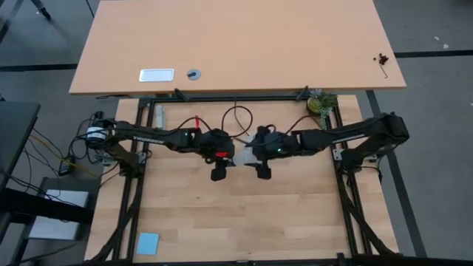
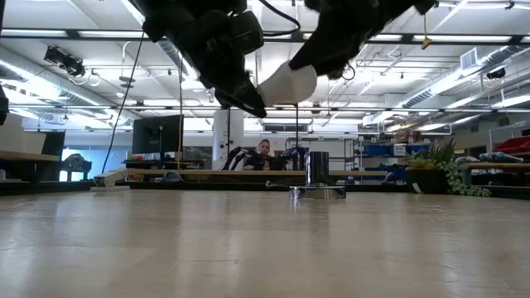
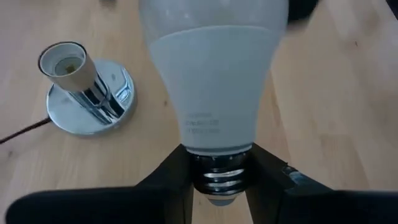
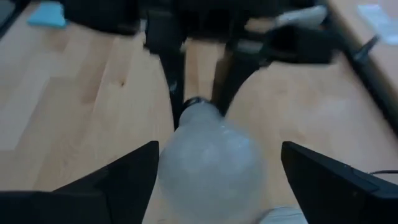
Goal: Screw lightbulb
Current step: Insert the lightbulb into the lamp
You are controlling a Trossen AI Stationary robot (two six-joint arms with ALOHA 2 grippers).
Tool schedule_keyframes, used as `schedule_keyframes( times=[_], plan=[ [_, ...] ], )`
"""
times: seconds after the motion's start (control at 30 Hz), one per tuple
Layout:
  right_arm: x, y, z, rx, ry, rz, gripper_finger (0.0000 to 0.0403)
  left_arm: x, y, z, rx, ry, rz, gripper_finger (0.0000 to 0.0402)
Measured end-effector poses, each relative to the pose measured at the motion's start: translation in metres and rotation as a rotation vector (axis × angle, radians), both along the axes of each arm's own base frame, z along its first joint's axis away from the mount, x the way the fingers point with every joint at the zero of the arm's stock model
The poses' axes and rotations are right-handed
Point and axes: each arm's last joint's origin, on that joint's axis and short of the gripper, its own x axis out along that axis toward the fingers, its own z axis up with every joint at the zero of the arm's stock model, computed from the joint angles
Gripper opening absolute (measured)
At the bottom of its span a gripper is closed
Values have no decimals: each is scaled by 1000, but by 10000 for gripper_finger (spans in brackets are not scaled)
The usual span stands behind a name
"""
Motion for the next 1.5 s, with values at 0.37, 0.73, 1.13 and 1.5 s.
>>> schedule_keyframes(
  times=[0.37, 0.73, 1.13, 1.5],
  plan=[
    [-50, -6, 41, -65, -92, -110, 347, 4, 2, -9, 32, -218, -11, 100],
    [-66, -8, -7, 20, -309, -157, 345, -3, 26, -15, 25, -451, 46, 100],
    [-61, -5, -17, 113, -832, -97, 345, -7, 35, 10, -21, -792, 2, 100],
    [-29, -4, -4, 76, -871, -90, 345, -7, 34, 12, -16, -810, -6, 100]
  ],
)
